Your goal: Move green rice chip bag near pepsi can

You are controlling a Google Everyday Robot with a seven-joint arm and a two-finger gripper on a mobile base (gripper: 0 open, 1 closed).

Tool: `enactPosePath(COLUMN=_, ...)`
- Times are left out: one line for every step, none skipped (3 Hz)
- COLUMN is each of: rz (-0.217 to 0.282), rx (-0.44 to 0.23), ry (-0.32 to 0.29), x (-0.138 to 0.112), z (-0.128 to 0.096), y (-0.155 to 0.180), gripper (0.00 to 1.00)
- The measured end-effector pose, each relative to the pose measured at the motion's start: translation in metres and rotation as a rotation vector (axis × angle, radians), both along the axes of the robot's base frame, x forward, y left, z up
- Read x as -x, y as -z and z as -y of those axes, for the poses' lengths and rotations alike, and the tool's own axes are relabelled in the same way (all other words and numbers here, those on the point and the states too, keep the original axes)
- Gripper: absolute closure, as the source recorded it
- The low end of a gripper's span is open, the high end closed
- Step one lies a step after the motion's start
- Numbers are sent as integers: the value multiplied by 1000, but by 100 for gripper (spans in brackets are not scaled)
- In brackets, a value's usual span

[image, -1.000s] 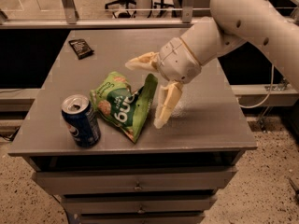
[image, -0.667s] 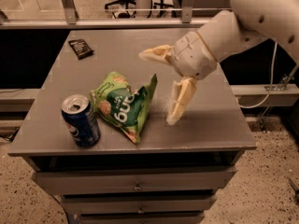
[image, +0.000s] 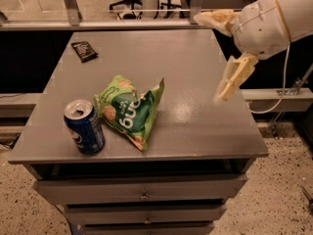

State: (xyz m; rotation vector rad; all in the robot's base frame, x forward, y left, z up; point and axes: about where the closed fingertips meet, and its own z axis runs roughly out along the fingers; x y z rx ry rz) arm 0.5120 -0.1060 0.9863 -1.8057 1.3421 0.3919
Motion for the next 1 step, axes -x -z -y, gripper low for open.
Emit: enactPosePath(rz=16, rx=-3, ry=16, x=-2, z=6, y=-6, gripper=0)
